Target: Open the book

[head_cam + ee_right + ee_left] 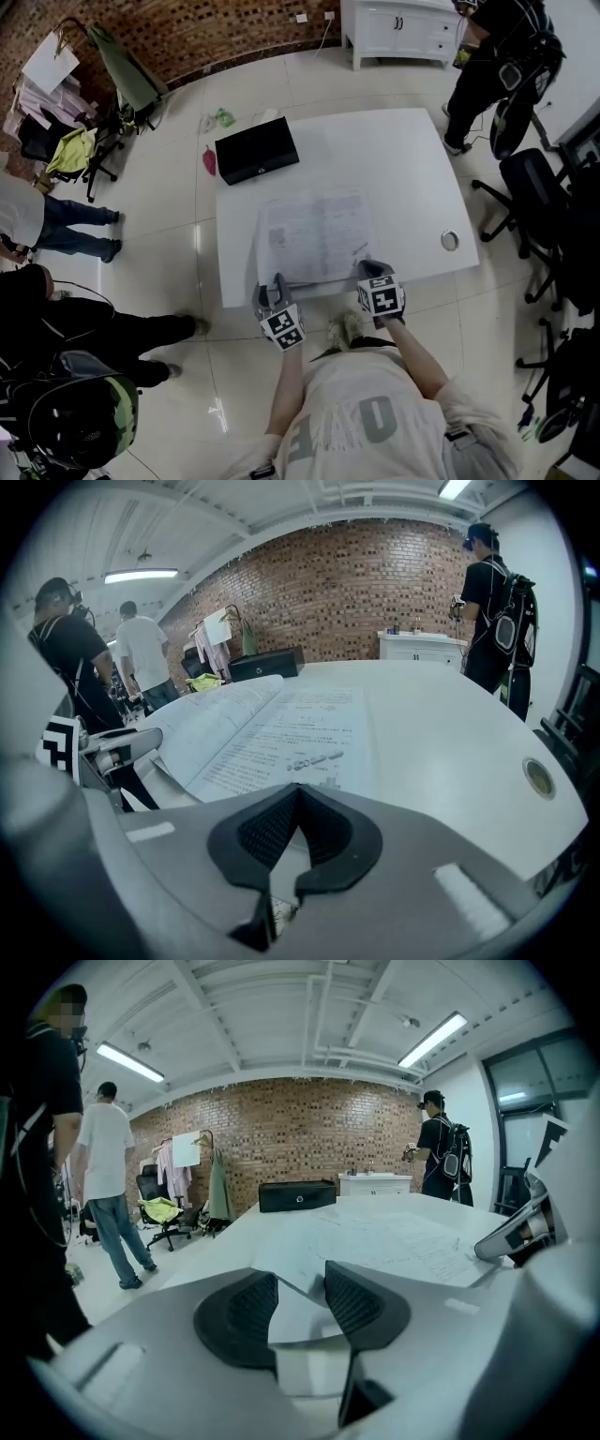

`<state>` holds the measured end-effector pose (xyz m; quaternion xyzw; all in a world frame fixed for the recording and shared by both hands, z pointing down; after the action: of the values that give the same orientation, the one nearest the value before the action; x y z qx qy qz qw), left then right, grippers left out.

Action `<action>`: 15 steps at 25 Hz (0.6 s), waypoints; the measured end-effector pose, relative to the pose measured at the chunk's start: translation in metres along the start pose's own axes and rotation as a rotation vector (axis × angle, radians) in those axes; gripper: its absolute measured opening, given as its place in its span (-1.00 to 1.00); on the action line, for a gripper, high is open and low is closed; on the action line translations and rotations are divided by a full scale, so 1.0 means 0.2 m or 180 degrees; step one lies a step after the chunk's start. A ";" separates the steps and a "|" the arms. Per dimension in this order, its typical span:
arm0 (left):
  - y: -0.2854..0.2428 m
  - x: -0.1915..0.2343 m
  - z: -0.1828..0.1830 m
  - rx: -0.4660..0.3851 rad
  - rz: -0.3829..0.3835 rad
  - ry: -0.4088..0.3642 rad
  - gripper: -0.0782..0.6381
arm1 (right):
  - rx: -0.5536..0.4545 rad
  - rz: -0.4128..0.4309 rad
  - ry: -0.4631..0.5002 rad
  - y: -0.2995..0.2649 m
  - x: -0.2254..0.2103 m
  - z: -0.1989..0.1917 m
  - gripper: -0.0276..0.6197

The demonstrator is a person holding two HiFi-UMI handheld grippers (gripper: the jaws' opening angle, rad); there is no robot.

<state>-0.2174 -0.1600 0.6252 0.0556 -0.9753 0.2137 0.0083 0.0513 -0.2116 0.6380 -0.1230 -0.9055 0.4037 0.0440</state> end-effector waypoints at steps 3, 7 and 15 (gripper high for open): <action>0.01 0.00 0.01 0.0022 0.0153 -0.0084 -0.27 | -0.0006 0.0003 0.0003 0.00 0.00 0.00 -0.90; -0.01 0.04 -0.05 0.0361 0.0317 -0.0348 0.55 | -0.0011 0.0011 0.0002 -0.01 0.01 0.00 -0.90; -0.01 0.04 0.02 0.0187 0.0277 -0.0274 0.55 | -0.0023 0.0023 -0.0007 -0.01 0.01 0.00 -0.90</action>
<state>-0.2243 -0.1641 0.6235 0.0225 -0.9695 0.2399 -0.0445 0.0496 -0.2119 0.6402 -0.1259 -0.9066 0.4008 0.0411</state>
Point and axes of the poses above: the fingertips, and each gripper's own axes: y backward along the fingers, x to its left, z out of its top, the point moved 8 cm from there along y, backward along the fingers, and after that the axes turned 11 degrees about -z, right-handed, at the moved point
